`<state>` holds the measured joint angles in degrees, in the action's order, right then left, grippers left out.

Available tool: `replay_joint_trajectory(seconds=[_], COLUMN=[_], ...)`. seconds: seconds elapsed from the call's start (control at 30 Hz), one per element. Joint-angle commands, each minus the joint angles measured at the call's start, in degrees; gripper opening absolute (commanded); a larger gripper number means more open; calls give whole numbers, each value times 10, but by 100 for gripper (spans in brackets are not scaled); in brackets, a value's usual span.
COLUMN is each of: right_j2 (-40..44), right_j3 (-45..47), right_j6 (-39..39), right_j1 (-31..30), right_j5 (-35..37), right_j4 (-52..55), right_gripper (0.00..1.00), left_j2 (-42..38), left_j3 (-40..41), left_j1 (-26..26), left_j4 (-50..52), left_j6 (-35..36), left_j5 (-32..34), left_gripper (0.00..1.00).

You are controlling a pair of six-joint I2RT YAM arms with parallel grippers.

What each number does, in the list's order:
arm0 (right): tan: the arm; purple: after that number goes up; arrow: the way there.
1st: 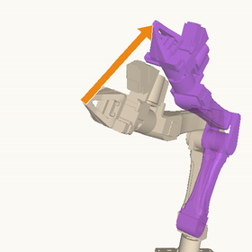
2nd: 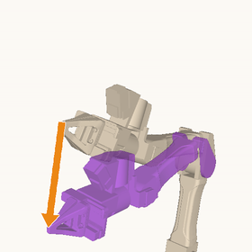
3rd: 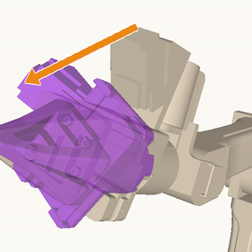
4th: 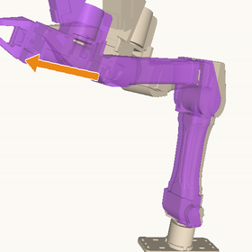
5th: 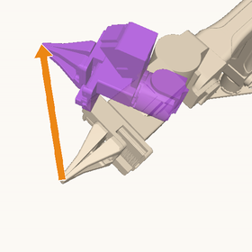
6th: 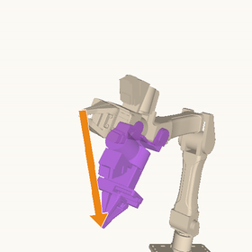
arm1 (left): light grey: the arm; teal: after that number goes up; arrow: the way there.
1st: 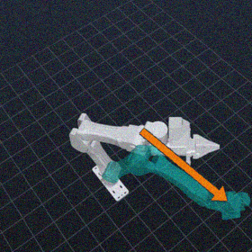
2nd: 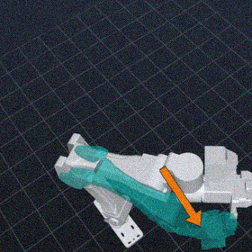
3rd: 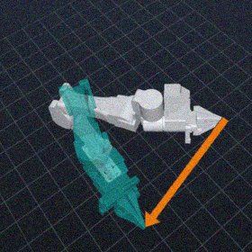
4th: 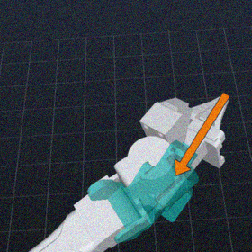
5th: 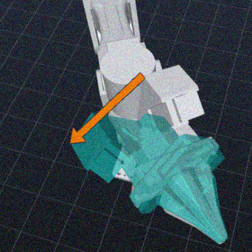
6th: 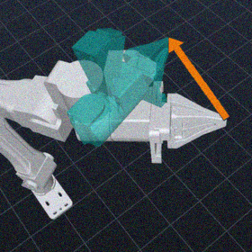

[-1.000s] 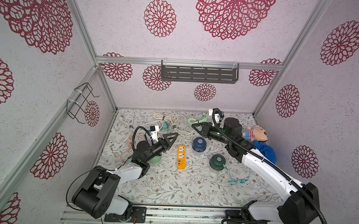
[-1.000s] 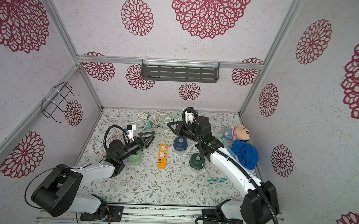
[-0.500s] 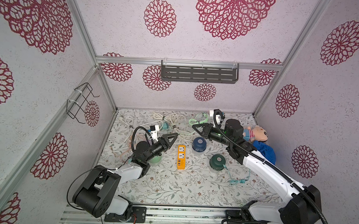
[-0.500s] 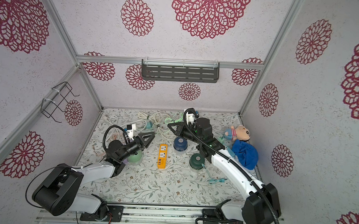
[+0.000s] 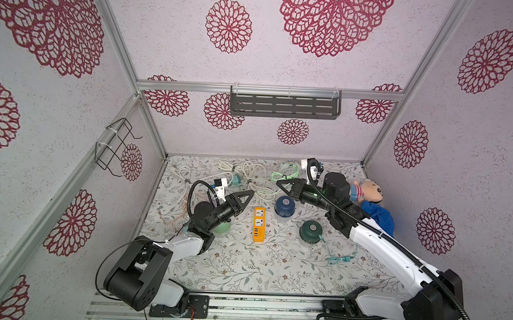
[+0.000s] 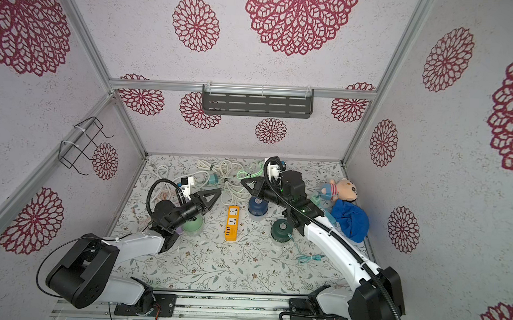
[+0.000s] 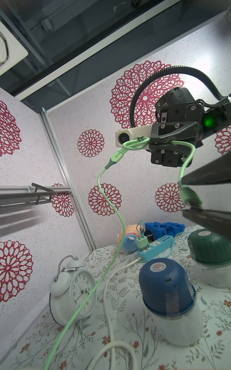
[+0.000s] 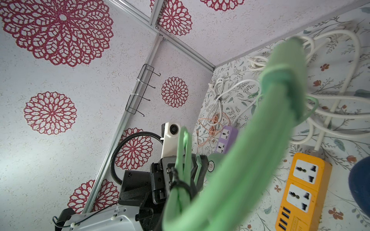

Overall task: Charge the cordless meat grinders
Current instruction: Pick up the charging cable from the center of the board.

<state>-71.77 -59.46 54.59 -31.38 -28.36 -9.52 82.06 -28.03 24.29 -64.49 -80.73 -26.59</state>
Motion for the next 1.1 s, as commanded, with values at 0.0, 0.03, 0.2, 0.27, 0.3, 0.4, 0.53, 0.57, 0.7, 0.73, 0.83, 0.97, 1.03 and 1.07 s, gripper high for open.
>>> replay_joint_trajectory(seconds=[0.0,0.03,0.2,0.27,0.3,0.4,0.53,0.57,0.7,0.73,0.83,0.97,1.03,1.07], right_j2=[26,28,38,42,43,45,51,53,68,72,62,8,-15,-25], right_j3=[0,2,10,13,14,17,-15,-29,-66,-70,-84,-113,-117,-114], right_j6=[-22,-25,-46,-57,-61,-75,-150,-179,-282,-309,-364,-391,-392,-390], right_j1=[5,5,7,8,9,10,13,16,29,29,29,14,-5,-15], right_j5=[6,5,8,9,8,-2,37,65,149,155,115,42,9,-18], right_j4=[3,7,31,44,48,55,163,211,329,340,347,339,310,285], right_gripper=[0,0,0,0,0,5,76,82,81,77,59,56,65,67], left_j2=[-9,-10,-14,-16,-17,-19,-43,-59,-150,-169,-206,-227,-237,-241], left_j3=[-9,-7,-4,-4,-4,-7,-17,-24,-86,-108,-153,-185,-186,-186], left_j1=[-4,-4,-4,-4,-3,-4,-3,-4,-3,-3,-4,-4,-4,-4], left_j4=[-14,-12,-6,-3,-2,13,82,126,461,554,718,805,809,806], left_j6=[-3,-3,0,0,1,5,33,53,198,241,308,338,341,342], left_j5=[-12,-12,-13,-14,-14,-19,-31,-36,-11,4,39,35,19,12], left_gripper=[22,20,17,16,15,15,13,12,10,10,10,10,10,11])
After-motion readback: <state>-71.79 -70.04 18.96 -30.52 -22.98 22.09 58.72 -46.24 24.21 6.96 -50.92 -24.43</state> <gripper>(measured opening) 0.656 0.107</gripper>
